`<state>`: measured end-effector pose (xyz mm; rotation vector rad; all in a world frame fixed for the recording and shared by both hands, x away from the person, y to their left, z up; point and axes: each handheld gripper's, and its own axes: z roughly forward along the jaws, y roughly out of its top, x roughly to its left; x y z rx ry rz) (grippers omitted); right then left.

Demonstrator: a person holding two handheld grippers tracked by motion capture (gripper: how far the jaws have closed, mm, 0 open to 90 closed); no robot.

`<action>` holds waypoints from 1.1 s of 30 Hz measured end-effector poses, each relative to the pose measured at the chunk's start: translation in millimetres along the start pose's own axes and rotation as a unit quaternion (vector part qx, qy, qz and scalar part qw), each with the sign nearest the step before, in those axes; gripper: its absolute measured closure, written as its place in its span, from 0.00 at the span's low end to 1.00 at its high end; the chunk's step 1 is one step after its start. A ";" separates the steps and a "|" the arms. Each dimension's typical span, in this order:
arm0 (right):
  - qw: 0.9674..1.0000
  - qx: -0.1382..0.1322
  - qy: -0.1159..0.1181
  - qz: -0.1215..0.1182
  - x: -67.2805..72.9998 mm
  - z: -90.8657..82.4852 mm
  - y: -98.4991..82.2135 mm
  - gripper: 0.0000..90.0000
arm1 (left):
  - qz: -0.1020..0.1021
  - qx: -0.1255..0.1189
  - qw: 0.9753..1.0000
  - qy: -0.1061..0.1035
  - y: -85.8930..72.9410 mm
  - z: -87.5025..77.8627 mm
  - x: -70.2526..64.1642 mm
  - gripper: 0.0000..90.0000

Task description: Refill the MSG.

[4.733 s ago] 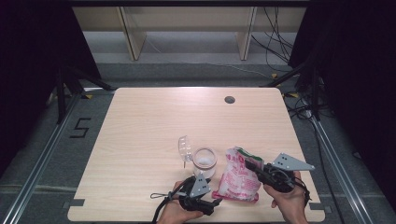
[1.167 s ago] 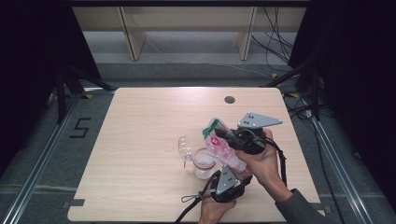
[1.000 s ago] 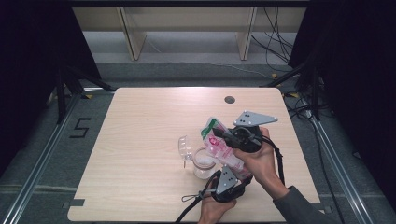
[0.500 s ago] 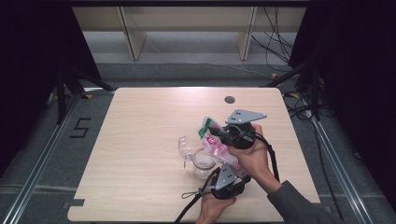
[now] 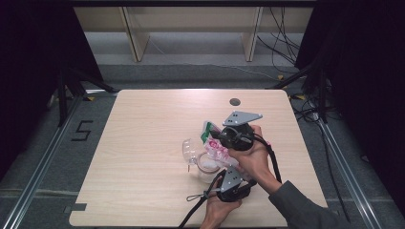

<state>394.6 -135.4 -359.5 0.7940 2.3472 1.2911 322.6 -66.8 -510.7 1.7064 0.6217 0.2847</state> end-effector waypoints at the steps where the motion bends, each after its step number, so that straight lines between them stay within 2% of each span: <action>1: 1.000 0.000 0.000 0.000 0.0 0.0 0.0 1.00 | 0.000 0.000 1.000 0.000 0.0 0.0 0.0 0.82; 2: 1.000 0.011 0.006 -0.006 0.1 1.4 0.9 1.00 | 0.000 0.000 1.000 0.000 0.0 0.1 0.0 0.82; 6: 1.000 0.008 -0.002 -0.001 0.6 1.9 1.3 1.00 | 0.000 -0.001 1.000 -0.002 0.3 -0.2 1.2 0.82; 7: 1.000 0.011 0.001 0.003 0.5 2.3 1.5 1.00 | -0.001 -0.003 1.000 -0.003 0.3 0.5 1.2 0.82; 9: 1.000 0.015 0.004 0.000 0.0 3.1 1.8 1.00 | -0.003 -0.002 1.000 -0.004 0.7 1.0 1.2 0.82; 11: 1.000 0.014 -0.004 -0.002 -0.1 4.0 1.9 1.00 | -0.002 -0.002 1.000 -0.007 1.1 1.8 1.6 0.82; 13: 1.000 0.022 0.003 -0.003 0.0 4.8 2.2 1.00 | -0.002 -0.002 1.000 -0.011 1.1 2.5 1.6 0.82; 15: 1.000 0.024 -0.005 -0.002 0.0 5.5 1.9 1.00 | -0.003 -0.001 1.000 -0.013 1.1 3.2 1.4 0.82; 17: 0.999 0.030 -0.007 -0.016 -0.9 6.9 1.7 1.00 | -0.007 -0.003 1.000 -0.011 0.3 4.2 0.3 0.82; 22: 0.999 0.037 0.000 -0.014 0.5 10.6 1.7 1.00 | -0.009 -0.004 1.000 -0.013 0.9 3.8 0.4 0.82; 23: 0.999 0.040 -0.005 -0.006 1.8 10.3 1.8 1.00 | -0.008 -0.004 1.000 -0.014 0.9 3.8 0.4 0.82; 24: 0.999 0.036 -0.005 -0.020 1.0 11.7 1.9 1.00 | -0.009 -0.004 1.000 -0.014 0.9 3.8 0.3 0.82; 27: 0.999 0.037 -0.008 -0.012 2.5 11.6 3.0 1.00 | -0.008 -0.009 1.000 -0.013 2.3 3.0 -0.3 0.82; 28: 0.999 0.039 -0.001 -0.022 1.9 10.6 4.6 1.00 | -0.008 -0.011 1.000 -0.012 3.2 2.8 -0.4 0.82; 30: 0.999 0.041 -0.003 -0.020 4.8 9.2 6.5 1.00 | -0.008 -0.015 1.000 -0.015 4.7 3.1 0.2 0.82; 31: 0.999 0.036 -0.009 -0.033 5.4 10.5 7.3 1.00 | -0.009 -0.016 1.000 -0.016 5.0 3.4 0.2 0.82; 33: 0.998 0.048 -0.007 -0.031 7.5 11.2 8.1 1.00 | -0.008 -0.016 1.000 -0.016 5.3 4.2 -0.8 0.82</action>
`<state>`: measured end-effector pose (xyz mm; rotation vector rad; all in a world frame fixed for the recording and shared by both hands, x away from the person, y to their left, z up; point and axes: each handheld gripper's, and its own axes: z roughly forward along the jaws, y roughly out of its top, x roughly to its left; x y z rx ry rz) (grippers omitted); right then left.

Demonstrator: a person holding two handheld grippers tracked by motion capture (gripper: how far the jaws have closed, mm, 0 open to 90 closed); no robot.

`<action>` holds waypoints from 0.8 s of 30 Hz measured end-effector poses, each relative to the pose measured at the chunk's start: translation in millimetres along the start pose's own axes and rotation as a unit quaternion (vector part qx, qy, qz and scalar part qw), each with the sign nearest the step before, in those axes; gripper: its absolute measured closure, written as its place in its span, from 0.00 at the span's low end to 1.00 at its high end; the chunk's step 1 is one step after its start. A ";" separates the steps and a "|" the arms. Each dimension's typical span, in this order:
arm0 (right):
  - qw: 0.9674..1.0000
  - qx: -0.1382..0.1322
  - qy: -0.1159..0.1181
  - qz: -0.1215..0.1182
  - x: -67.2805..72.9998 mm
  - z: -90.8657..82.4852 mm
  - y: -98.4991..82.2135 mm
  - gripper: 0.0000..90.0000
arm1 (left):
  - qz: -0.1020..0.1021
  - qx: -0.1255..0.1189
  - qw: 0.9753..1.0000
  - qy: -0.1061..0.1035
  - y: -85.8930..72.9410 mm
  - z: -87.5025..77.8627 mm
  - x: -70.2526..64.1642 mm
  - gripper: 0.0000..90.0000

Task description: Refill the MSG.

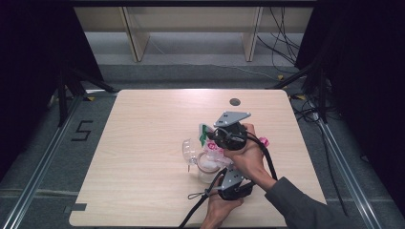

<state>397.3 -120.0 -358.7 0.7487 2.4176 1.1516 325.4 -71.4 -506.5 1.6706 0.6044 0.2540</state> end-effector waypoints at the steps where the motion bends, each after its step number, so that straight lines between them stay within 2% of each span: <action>1: 1.000 0.007 0.001 -0.003 0.4 2.0 0.7 1.00 | 0.000 0.000 1.000 0.000 0.0 0.1 0.0 0.82; 6: 1.000 0.008 0.004 0.000 0.4 4.1 1.1 1.00 | 0.001 0.002 1.000 0.001 0.3 -0.8 0.5 0.82; 10: 1.000 0.008 0.001 -0.013 -1.2 5.0 2.2 1.00 | 0.000 0.001 1.000 0.000 1.2 -0.4 0.0 0.82; 12: 1.000 0.009 0.000 0.003 0.3 4.7 2.2 1.00 | 0.001 -0.001 1.000 0.000 1.9 -0.3 -0.2 0.82; 13: 1.000 0.008 0.001 -0.005 -0.3 5.0 2.6 1.00 | 0.000 -0.001 1.000 -0.001 2.0 0.0 -0.3 0.82; 24: 1.000 0.012 0.001 0.001 -0.4 5.0 2.5 1.00 | 0.000 -0.001 1.000 -0.003 3.1 1.1 -0.7 0.82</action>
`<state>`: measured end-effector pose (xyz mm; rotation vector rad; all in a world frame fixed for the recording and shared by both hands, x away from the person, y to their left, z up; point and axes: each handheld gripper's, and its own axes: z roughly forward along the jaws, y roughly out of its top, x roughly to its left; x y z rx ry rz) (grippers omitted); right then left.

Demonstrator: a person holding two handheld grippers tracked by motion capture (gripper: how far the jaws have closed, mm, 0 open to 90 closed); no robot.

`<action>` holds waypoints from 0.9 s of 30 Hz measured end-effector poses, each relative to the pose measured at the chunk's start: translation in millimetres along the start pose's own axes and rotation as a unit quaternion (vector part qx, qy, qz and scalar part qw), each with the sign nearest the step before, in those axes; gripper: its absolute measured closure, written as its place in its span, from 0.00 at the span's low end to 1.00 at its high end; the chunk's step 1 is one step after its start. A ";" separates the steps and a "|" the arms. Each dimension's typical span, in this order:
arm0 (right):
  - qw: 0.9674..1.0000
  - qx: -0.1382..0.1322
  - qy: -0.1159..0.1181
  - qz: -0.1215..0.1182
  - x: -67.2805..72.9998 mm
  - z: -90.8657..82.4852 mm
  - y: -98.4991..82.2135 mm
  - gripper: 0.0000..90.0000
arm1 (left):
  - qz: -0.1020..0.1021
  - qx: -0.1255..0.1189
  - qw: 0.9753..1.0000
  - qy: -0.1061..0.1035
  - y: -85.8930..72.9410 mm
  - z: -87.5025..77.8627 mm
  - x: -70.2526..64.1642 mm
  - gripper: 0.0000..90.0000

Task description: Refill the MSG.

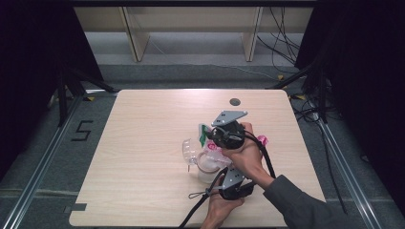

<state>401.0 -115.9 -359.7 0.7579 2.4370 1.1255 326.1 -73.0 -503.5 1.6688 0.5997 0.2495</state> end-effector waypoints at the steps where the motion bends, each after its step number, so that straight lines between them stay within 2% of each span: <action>1: 1.000 0.000 0.000 0.000 -0.1 -0.2 0.1 1.00 | 0.000 0.000 1.000 0.000 0.0 0.1 0.0 0.82; 5: 1.000 0.000 -0.002 -0.002 0.1 0.4 0.2 1.00 | -0.002 -0.003 1.000 0.000 0.0 0.0 -0.6 0.82; 9: 1.000 0.001 -0.003 -0.014 -0.1 0.8 1.4 1.00 | -0.001 -0.002 1.000 0.000 0.3 -0.2 -0.1 0.82; 11: 1.000 0.006 0.001 -0.004 0.8 1.1 1.4 1.00 | -0.003 -0.002 1.000 0.000 0.3 -0.2 0.2 0.82; 22: 1.000 -0.001 -0.003 -0.011 2.7 -0.2 6.5 1.00 | -0.001 -0.012 1.000 0.003 3.8 -2.8 0.8 0.82; 23: 1.000 0.005 0.003 -0.014 3.0 -0.3 8.2 1.00 | -0.001 -0.012 1.000 0.004 4.0 -3.0 1.0 0.82; 27: 1.000 0.010 -0.006 -0.012 4.4 3.8 7.8 1.00 | -0.006 -0.011 1.000 0.003 2.6 -3.2 1.5 0.82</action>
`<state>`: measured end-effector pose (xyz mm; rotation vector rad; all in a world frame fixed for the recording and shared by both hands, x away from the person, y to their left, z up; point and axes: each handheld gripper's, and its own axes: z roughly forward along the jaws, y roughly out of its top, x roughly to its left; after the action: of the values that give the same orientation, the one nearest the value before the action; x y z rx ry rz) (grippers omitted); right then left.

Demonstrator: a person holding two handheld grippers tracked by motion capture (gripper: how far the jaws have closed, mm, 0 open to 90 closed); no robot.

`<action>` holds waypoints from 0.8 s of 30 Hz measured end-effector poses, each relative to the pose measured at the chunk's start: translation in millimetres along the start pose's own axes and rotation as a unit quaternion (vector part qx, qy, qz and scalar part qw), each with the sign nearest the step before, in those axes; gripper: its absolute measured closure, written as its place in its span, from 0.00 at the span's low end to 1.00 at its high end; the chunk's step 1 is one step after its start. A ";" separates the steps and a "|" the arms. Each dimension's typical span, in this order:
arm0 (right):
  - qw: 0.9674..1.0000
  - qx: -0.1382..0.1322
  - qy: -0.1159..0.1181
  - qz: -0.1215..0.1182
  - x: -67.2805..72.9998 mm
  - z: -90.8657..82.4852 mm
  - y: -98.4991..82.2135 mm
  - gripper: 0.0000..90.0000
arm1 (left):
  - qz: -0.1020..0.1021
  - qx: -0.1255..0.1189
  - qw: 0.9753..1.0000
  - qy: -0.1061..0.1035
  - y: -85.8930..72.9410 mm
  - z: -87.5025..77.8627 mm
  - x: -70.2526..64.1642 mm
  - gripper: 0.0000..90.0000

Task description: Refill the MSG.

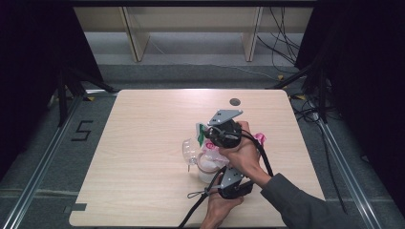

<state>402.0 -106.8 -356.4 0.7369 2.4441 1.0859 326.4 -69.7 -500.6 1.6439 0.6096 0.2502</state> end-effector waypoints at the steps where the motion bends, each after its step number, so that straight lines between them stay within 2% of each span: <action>1: 1.000 -0.001 0.001 -0.002 -0.5 0.7 0.0 1.00 | 0.004 0.003 1.000 0.001 -0.2 -0.4 0.6 0.82; 4: 1.000 -0.007 0.003 0.002 -1.5 0.8 0.8 1.00 | 0.004 0.002 1.000 0.001 0.6 -0.5 1.5 0.82; 7: 1.000 0.008 0.002 -0.002 0.8 3.5 0.2 1.00 | -0.001 0.002 1.000 -0.002 -0.2 1.2 0.9 0.82; 8: 1.000 0.009 0.003 -0.018 -0.6 4.8 0.4 1.00 | -0.002 0.000 1.000 -0.001 -0.2 1.6 0.9 0.82; 10: 1.000 0.012 0.004 -0.008 0.8 4.1 0.8 1.00 | -0.001 -0.001 1.000 -0.001 1.0 1.5 1.3 0.82; 11: 1.000 0.008 -0.002 -0.018 0.4 3.9 1.3 1.00 | -0.001 -0.001 1.000 0.000 1.3 1.5 1.3 0.82; 14: 1.000 0.013 -0.007 -0.018 2.4 6.5 0.6 1.00 | -0.002 0.000 1.000 -0.002 0.1 2.0 0.5 0.82; 15: 1.000 0.012 -0.003 -0.011 1.4 6.7 0.9 1.00 | -0.001 0.000 1.000 -0.001 0.3 1.8 0.4 0.82; 20: 1.000 0.019 0.000 -0.019 3.1 7.5 1.4 1.00 | -0.003 0.001 1.000 0.000 0.6 1.5 -0.2 0.82; 24: 1.000 0.018 0.002 -0.013 2.8 6.9 1.9 1.00 | -0.001 0.001 1.000 -0.001 1.5 1.3 0.0 0.82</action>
<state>403.9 -100.1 -359.8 0.7138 2.4751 1.0372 327.5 -70.9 -499.4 1.6462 0.6108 0.2471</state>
